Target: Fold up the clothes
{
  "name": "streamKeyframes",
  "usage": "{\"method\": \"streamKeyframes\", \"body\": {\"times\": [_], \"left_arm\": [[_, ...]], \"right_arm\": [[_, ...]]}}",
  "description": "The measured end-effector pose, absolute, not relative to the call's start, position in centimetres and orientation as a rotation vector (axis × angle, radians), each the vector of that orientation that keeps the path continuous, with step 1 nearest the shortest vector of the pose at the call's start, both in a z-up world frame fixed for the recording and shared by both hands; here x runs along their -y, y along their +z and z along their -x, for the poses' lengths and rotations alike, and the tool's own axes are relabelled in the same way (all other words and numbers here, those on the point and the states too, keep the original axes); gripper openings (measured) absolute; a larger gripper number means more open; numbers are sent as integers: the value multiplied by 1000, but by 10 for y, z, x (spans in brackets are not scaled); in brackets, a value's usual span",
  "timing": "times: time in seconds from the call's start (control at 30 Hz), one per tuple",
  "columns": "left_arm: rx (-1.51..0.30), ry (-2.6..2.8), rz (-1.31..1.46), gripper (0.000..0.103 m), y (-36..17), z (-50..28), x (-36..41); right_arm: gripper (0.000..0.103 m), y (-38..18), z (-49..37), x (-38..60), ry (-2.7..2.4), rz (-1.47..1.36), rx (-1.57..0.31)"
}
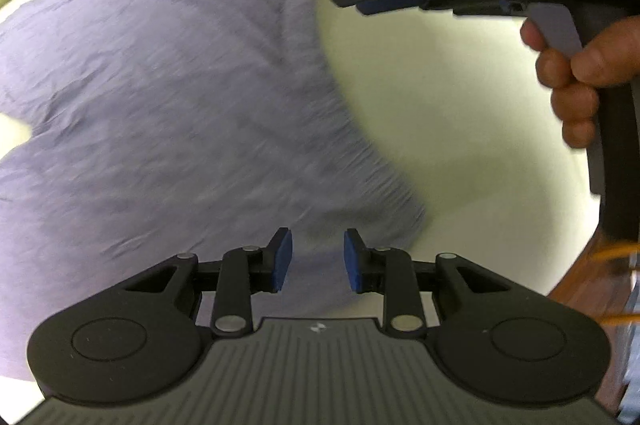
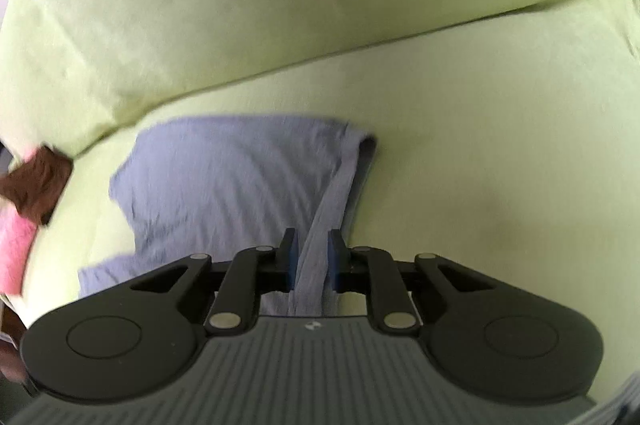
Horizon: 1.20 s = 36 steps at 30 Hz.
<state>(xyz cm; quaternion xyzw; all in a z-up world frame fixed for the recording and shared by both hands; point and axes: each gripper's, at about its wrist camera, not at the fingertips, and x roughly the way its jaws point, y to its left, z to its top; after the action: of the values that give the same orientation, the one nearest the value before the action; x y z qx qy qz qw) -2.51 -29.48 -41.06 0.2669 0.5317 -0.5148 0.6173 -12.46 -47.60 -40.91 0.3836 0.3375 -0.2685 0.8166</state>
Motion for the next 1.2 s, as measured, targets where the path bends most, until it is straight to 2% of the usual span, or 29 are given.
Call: {"method": "streamKeyframes", "body": {"times": [0.07, 0.13, 0.27, 0.4, 0.8, 1.0, 1.13, 1.2], "left_arm": [[-1220, -1163, -598, 36, -407, 34, 306], [-1211, -1131, -607, 36, -403, 43, 316], [-1215, -1025, -591, 37, -401, 52, 332], [-1182, -941, -570, 37, -402, 57, 344], [-1135, -491, -515, 38, -415, 89, 373], [-1191, -398, -432, 38, -420, 78, 381], [-1213, -364, -382, 38, -424, 75, 382], [-1227, -335, -352, 38, -426, 73, 382]], "right_arm": [[22, -407, 134, 482, -579, -849, -715], [23, -405, 142, 485, -585, -856, -728], [23, -399, 144, 482, -585, -827, -801], [23, -399, 144, 486, -537, -831, -788], [22, -445, 88, 571, -227, -797, -813], [18, -455, 63, 586, -189, -773, -883], [3, -459, 53, 588, -177, -765, -904], [3, -459, 51, 590, -181, -785, -914]]}}
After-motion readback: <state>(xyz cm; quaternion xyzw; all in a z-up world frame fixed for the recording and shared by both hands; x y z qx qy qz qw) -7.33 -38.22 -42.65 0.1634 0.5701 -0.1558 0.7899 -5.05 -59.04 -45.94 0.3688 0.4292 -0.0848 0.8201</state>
